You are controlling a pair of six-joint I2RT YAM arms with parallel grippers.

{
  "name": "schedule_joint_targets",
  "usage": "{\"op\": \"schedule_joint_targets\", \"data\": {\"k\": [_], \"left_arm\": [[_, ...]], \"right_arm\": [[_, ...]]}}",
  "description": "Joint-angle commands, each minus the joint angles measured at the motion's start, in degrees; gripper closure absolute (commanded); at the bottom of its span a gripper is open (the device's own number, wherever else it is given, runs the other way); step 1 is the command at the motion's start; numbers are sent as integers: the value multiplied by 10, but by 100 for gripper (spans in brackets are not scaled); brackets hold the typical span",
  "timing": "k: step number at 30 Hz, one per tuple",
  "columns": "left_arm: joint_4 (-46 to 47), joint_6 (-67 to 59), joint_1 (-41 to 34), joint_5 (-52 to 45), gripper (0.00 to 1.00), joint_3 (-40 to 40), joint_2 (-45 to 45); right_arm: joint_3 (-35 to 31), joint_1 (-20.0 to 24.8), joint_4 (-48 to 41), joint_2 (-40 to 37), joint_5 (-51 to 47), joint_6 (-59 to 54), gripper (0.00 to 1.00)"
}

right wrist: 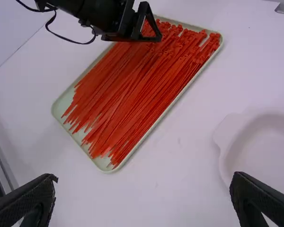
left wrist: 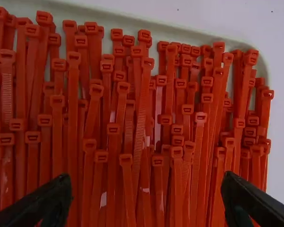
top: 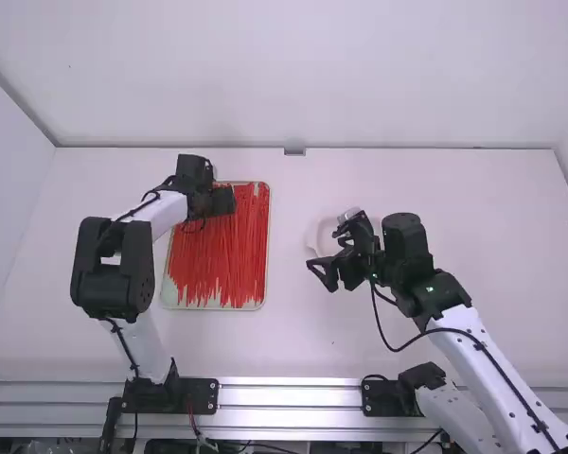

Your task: Fasten the cable tie

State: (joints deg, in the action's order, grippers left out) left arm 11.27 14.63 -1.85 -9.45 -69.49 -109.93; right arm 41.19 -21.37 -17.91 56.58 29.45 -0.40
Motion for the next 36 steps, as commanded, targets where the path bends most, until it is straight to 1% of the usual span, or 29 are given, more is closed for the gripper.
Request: {"op": "schedule_joint_targets", "data": {"k": [1, 6, 14, 15, 17, 18, 19, 20, 21, 29, 36], "left_arm": [[2, 6, -4, -6, 17, -9, -21], [2, 15, -4, -6, 15, -9, -42], [-17, 15, -5, -6, 16, -10, -43], [-18, 15, -5, -6, 21, -10, -43], [-18, 15, -5, -6, 26, -10, -43], [-18, 15, -4, -6, 30, -10, -43], [-20, 15, -5, -6, 37, -10, -43], [-21, 15, -5, -6, 39, -10, -43], [-23, 15, -4, -6, 44, -9, -43], [-33, 17, -5, -4, 54, -9, -44], [-28, 25, -5, 30, 53, -13, -44]], "right_arm": [[19, -1, -1, 4, 1, -2, 2], [19, -1, -2, 4, 2, -5, 2], [19, -1, -3, 4, 1, -6, 2], [19, -1, -3, 4, 2, -11, 1], [19, -1, -3, 4, 1, -12, 2], [19, -1, -3, 4, 1, -12, 1], [19, -1, -3, 4, 1, -12, 1], [19, -1, -3, 4, 1, -12, 1], [19, 0, -3, 4, 1, -12, 1], [19, 0, -3, 4, 1, -12, 1], [19, 0, -5, 4, 1, -16, 1]]}}
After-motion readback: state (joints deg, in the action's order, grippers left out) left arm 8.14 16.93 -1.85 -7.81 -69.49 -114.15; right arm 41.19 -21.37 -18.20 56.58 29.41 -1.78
